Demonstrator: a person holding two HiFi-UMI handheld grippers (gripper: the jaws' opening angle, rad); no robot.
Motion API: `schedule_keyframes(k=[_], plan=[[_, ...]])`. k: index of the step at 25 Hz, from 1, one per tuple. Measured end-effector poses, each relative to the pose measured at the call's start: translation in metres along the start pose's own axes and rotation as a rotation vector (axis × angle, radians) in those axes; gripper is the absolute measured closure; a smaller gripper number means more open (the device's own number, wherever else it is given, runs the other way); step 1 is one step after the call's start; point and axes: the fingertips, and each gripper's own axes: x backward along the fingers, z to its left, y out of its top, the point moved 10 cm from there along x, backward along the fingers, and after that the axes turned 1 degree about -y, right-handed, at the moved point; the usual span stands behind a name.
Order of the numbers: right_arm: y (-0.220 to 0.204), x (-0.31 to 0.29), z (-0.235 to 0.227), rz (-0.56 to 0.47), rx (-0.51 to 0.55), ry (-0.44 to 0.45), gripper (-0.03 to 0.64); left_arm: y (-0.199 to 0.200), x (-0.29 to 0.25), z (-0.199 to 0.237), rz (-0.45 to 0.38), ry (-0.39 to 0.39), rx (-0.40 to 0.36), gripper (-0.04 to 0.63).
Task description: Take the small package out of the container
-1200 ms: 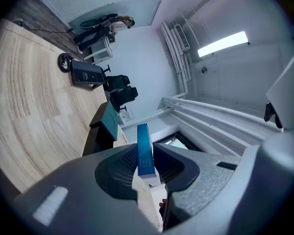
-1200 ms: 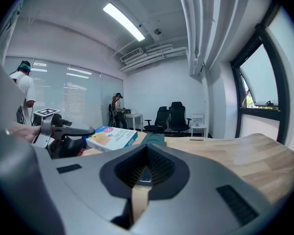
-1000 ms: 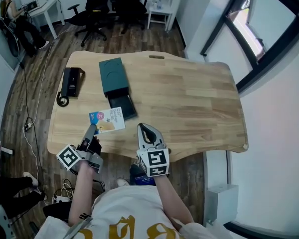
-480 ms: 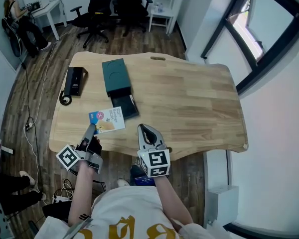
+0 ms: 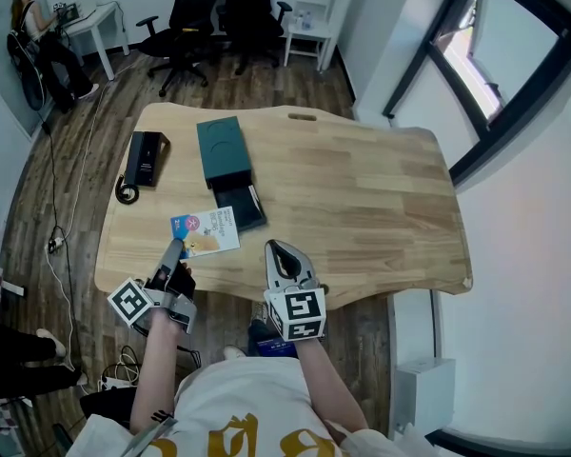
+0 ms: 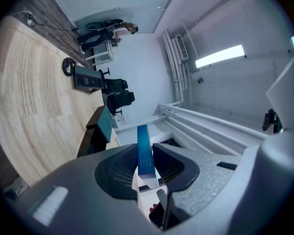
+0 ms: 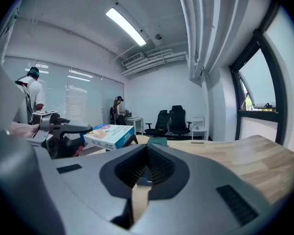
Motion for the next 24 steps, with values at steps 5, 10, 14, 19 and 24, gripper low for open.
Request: schedule_keyframes(k=[5,10,14,19,24], plan=[[-0.005,0.0,-0.002,0.012,-0.012,-0.007,0.615,-0.003,0.001,0.006,0.007,0.005,0.023,0.494],[-0.004,0.0,-0.006,-0.006,-0.023,-0.006,0.614,-0.002,-0.001,0.009,0.004,0.01,0.025,0.494],[-0.003,-0.001,-0.009,0.0,-0.023,0.003,0.615,-0.004,-0.004,0.011,0.007,0.022,0.029,0.494],[-0.005,0.002,-0.004,0.003,-0.024,-0.004,0.615,-0.002,0.001,0.013,0.009,0.017,0.041,0.494],[-0.004,0.002,-0.013,0.002,-0.03,-0.008,0.614,-0.006,-0.007,0.011,0.009,0.018,0.045,0.494]])
